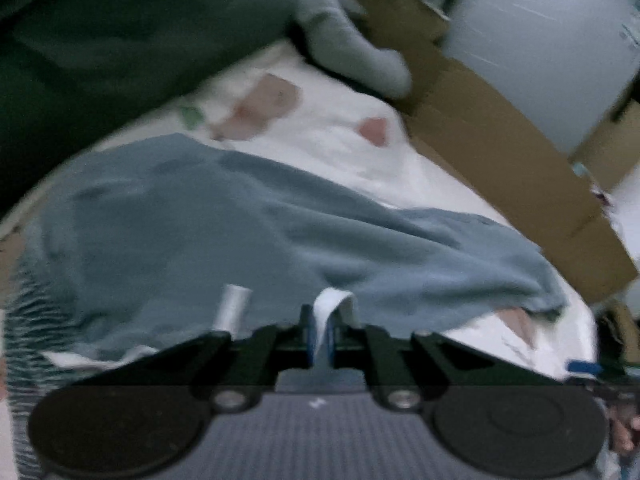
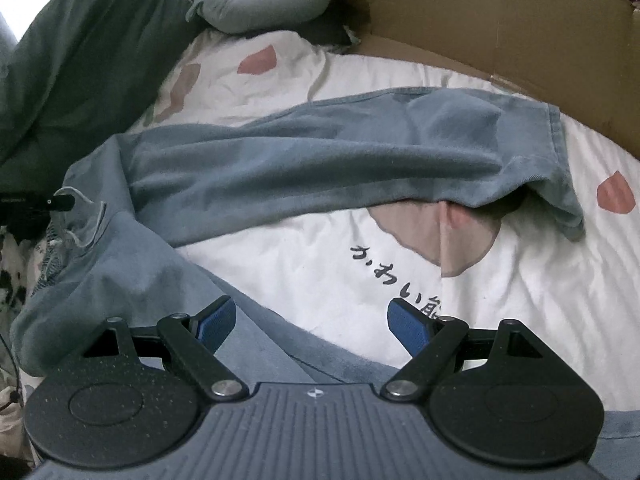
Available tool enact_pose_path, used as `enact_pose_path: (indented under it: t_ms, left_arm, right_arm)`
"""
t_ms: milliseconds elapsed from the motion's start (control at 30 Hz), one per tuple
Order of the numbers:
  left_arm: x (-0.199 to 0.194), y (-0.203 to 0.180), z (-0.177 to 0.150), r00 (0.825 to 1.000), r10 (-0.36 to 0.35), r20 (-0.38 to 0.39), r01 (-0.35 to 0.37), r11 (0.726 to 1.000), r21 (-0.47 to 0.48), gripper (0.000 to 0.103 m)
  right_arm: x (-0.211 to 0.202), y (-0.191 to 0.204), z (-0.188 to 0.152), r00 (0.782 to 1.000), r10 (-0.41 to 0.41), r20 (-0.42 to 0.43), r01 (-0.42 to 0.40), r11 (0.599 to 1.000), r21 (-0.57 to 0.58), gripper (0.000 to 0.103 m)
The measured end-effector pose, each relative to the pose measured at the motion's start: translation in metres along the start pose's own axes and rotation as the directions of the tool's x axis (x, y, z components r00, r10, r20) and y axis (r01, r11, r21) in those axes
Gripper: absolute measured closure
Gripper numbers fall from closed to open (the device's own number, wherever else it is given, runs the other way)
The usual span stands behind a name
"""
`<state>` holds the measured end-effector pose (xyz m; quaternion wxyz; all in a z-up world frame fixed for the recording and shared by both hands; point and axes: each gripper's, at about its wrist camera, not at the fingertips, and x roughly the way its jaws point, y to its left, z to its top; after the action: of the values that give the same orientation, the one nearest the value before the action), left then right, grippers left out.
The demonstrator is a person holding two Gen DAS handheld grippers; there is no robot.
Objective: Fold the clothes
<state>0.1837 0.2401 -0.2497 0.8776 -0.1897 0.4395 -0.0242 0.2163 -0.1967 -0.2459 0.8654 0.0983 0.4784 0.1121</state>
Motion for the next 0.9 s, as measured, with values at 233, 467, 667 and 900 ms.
enact_pose_path:
  t_ms: [233,467,667,900]
  left_arm:
    - [-0.005,-0.031,0.001,0.997,0.046,-0.06,-0.043,0.998,0.04,0.041]
    - [-0.031,-0.031,0.006,0.989,0.116,-0.088,-0.113,0.993,0.039,0.019]
    - [-0.039,-0.011,-0.002,0.983,0.165,-0.085,-0.165,0.986,0.01,0.017]
    - [-0.015,0.02,-0.008,0.979,0.179,-0.096,-0.181,0.983,-0.021,0.018]
  right_arm:
    - [-0.023,0.001,0.013,0.999,0.012,0.031,-0.011,1.0,-0.019,0.016]
    - [-0.055,-0.001,0.028,0.997,0.018,0.074,-0.015,0.999,-0.039,0.016]
    - [-0.051,-0.002,0.042,0.993,-0.023,0.114,0.027,0.999,-0.034,0.016]
    - [-0.004,-0.003,0.071,0.994,0.013,0.106,-0.005,0.997,-0.073,0.016]
